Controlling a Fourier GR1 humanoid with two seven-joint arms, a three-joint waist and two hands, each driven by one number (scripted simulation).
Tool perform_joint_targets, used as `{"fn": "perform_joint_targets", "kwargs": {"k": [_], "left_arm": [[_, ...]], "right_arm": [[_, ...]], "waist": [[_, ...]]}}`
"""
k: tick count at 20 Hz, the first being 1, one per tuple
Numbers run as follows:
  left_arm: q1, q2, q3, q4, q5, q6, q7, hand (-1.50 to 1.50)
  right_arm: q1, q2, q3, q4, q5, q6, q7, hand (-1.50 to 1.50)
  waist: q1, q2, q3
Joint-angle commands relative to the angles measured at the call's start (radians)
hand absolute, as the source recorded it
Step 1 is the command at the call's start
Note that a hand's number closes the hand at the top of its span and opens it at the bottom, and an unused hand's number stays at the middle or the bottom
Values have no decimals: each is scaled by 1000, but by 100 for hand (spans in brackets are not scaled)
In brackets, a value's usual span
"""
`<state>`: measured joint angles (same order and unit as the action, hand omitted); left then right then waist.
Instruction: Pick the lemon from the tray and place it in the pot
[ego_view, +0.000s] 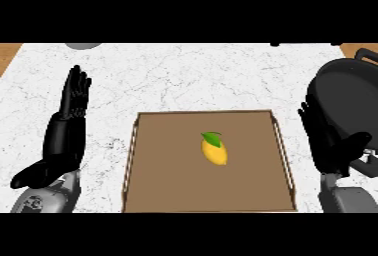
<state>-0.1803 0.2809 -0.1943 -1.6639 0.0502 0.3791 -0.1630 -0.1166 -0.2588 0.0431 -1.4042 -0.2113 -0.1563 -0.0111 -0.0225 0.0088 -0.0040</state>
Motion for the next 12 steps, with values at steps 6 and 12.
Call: {"fn": "perform_joint_targets", "kwargs": {"k": [6,12], "left_arm": [[-42,-33,-25,24,69,-62,52,0],[-95,-42,3,59,138,-91,141,0]], "right_arm": [[-368,51,242,-108,-167,494,-18,150],[-545,-200,248,-60,5,765,-326,-150]], "waist": [[235,26,11],[156,38,11]]}}
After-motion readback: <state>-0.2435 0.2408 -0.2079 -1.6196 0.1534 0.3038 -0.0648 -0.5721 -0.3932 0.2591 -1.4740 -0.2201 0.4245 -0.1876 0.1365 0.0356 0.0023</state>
